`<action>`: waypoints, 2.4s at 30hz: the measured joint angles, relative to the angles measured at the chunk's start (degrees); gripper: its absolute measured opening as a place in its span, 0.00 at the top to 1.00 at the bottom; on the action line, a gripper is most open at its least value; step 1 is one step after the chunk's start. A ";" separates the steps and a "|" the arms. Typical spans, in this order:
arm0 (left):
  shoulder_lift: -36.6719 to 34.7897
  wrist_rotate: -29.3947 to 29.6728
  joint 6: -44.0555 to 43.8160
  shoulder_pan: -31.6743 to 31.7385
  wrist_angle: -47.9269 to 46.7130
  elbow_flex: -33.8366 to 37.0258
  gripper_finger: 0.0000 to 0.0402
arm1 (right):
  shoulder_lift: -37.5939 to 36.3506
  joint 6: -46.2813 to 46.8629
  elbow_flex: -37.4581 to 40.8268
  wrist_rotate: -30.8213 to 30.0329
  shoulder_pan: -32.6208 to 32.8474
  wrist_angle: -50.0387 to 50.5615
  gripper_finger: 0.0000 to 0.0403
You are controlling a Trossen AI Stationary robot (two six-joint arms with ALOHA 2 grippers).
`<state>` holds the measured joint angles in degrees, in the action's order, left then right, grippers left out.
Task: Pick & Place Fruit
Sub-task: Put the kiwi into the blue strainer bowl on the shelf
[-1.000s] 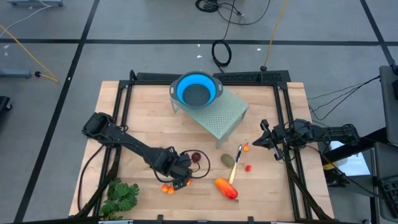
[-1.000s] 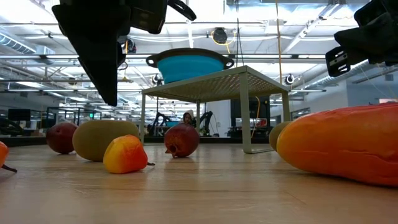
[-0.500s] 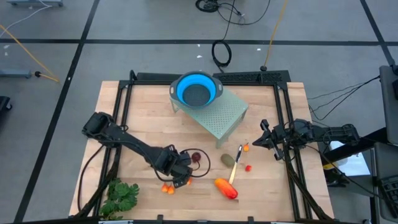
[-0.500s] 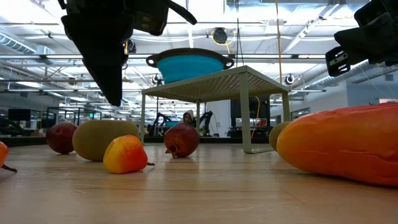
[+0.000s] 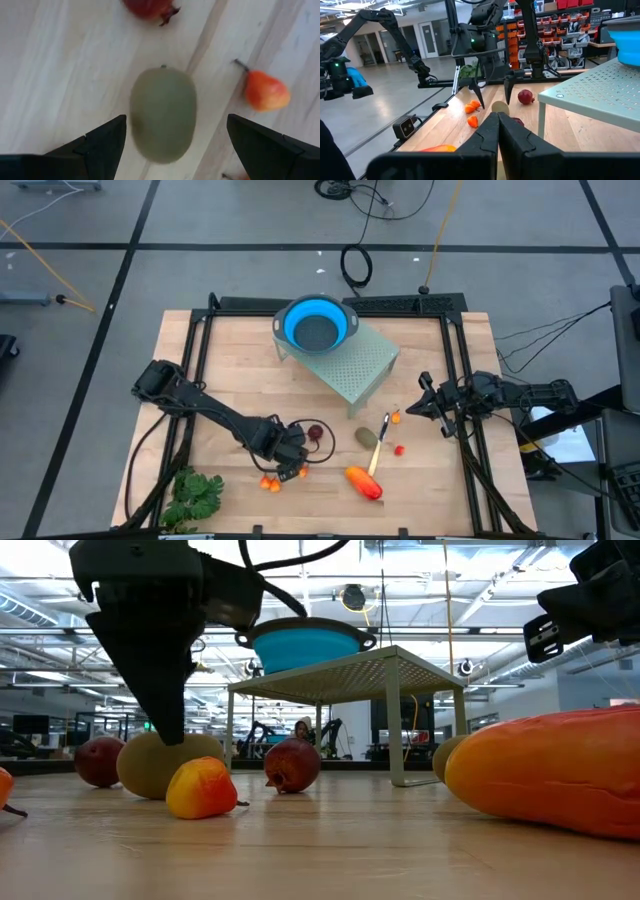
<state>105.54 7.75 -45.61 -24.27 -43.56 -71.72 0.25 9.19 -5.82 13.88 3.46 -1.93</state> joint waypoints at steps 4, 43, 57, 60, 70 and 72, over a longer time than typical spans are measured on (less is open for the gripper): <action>0.00 0.05 0.27 0.00 1.49 1.64 0.15 | 0.00 0.00 0.00 -0.01 0.00 0.00 1.00; 2.97 1.03 7.99 0.35 7.11 4.68 0.31 | 0.05 0.00 0.00 -0.32 -0.01 0.20 1.00; 1.78 1.06 4.33 1.02 3.38 4.72 0.53 | 0.07 -0.02 -0.02 -0.30 -0.02 0.35 1.00; -0.19 1.20 4.22 0.99 1.71 4.72 0.52 | 0.07 -0.02 -0.02 -0.30 -0.02 0.37 1.00; -12.48 1.31 -5.03 1.53 -0.12 4.72 0.53 | 0.07 -0.04 -0.02 -0.30 -0.02 0.42 1.00; -15.09 1.34 -8.57 1.84 -0.18 4.72 0.53 | 0.07 -0.04 -0.02 -0.30 -0.02 0.42 1.00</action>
<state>90.45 9.08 -54.18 -22.43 -43.75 -67.00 0.32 9.15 -5.85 13.58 3.44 -1.52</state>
